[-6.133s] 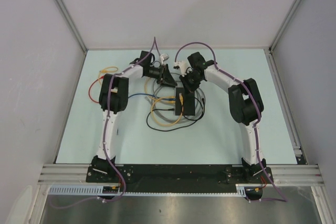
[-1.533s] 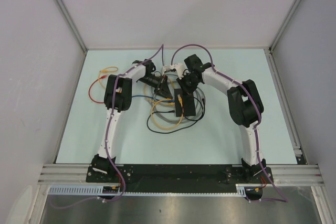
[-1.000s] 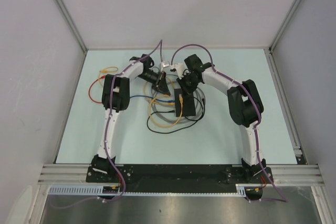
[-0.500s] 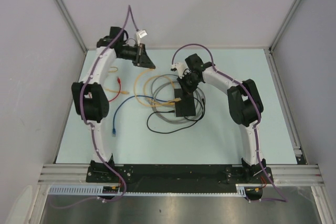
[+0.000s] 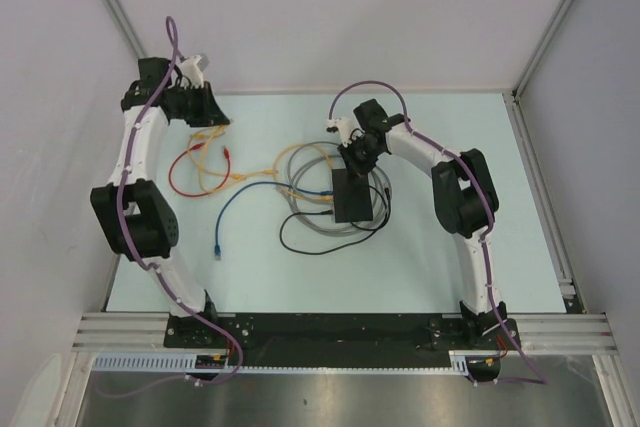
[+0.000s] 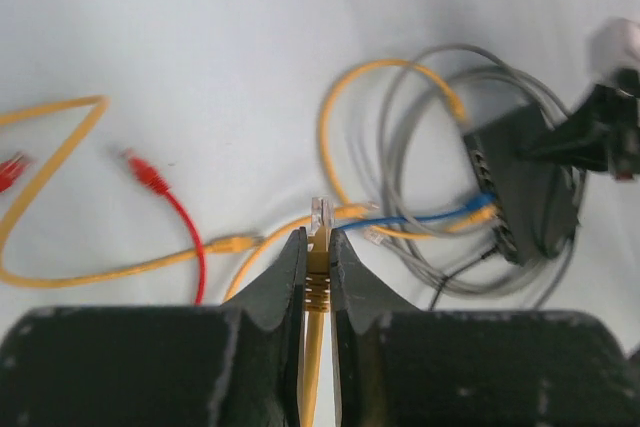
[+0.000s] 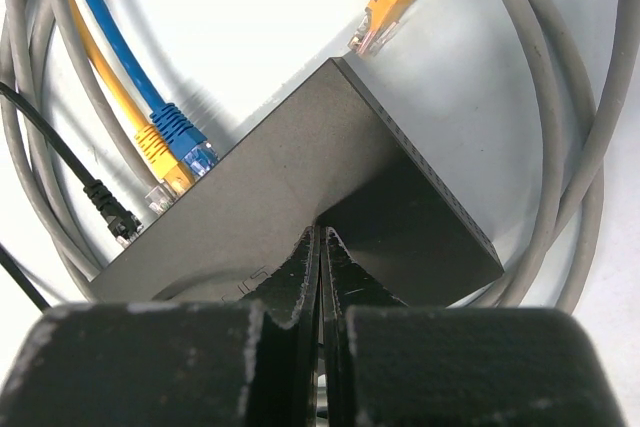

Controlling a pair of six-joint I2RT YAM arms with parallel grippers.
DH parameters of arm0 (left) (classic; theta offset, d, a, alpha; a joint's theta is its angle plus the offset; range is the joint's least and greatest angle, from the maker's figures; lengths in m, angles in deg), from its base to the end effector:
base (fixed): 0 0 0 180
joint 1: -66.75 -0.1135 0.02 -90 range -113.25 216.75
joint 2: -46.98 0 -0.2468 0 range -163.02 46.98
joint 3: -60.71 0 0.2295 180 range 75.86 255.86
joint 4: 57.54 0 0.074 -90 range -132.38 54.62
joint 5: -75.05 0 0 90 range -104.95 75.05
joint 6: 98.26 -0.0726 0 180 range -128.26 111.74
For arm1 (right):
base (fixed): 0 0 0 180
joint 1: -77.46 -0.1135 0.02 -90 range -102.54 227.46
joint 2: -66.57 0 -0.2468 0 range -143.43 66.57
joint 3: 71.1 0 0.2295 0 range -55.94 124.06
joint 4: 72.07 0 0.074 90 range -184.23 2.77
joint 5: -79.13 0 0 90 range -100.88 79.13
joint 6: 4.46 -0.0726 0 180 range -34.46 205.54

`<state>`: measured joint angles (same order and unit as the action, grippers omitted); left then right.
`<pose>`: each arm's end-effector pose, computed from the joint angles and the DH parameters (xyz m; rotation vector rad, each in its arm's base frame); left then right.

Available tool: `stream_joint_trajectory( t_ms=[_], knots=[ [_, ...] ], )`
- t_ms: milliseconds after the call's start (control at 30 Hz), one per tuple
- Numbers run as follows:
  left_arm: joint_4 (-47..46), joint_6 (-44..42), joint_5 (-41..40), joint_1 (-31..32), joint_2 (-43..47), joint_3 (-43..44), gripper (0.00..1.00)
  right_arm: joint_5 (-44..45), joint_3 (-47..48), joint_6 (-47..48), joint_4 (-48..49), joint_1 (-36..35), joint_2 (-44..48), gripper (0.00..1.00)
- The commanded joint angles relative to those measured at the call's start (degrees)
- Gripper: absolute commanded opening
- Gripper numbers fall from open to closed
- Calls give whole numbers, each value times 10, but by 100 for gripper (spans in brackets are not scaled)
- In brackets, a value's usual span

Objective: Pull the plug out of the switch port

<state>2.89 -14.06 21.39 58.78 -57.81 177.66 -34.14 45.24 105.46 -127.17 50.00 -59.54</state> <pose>0.3977 0.0122 0.3016 0.2417 2.2819 -0.6379 0.3873 0.2336 0.1466 -1.1862 2.3983 0.5883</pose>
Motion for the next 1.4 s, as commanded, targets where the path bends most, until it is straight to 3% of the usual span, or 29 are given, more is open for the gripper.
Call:
stream_joint_trajectory(
  t_ms=[0, 300, 400, 467, 500, 667, 733, 933, 967, 1033, 1067, 1167, 1367],
  knots=[
    [-67, 52, -100, -13, 34, -63, 0, 62, -27, 11, -38, 6, -68, 0],
    [-136, 117, -292, -28, 19, -71, 1, 71, -36, 13, -33, 1, -62, 0],
    [-221, 130, -318, -29, 56, -127, 1, 77, -41, 14, -30, -2, -57, 0],
    [-286, 141, -349, -29, 79, -171, 16, 81, -42, 15, -30, -4, -56, 0],
    [-310, 148, -383, -29, 83, -183, 35, 81, -42, 17, -30, -5, -56, 0],
    [-309, 169, -406, -28, 78, -197, 52, 88, -46, 19, -29, -8, -54, 1],
    [-323, 193, -368, -28, 90, -218, 70, 89, -47, 18, -29, -10, -53, 1],
    [-353, 201, -173, 1, 113, -255, 70, 89, -46, 17, -29, -9, -55, 1],
    [-353, 192, -92, 8, 108, -253, 70, 88, -45, 16, -29, -10, -55, 1],
    [-339, 172, -38, 33, 85, -243, 70, 85, -44, 16, -29, -9, -56, 2],
    [-338, 167, 28, 41, 78, -240, 70, 86, -44, 15, -29, -10, -56, 1],
    [-339, 160, 107, 82, 46, -241, 70, 83, -44, 15, -29, -9, -54, 1],
    [-306, 123, 187, 161, -50, -212, 68, 78, -48, 16, -33, -8, -48, 2]
  ],
)
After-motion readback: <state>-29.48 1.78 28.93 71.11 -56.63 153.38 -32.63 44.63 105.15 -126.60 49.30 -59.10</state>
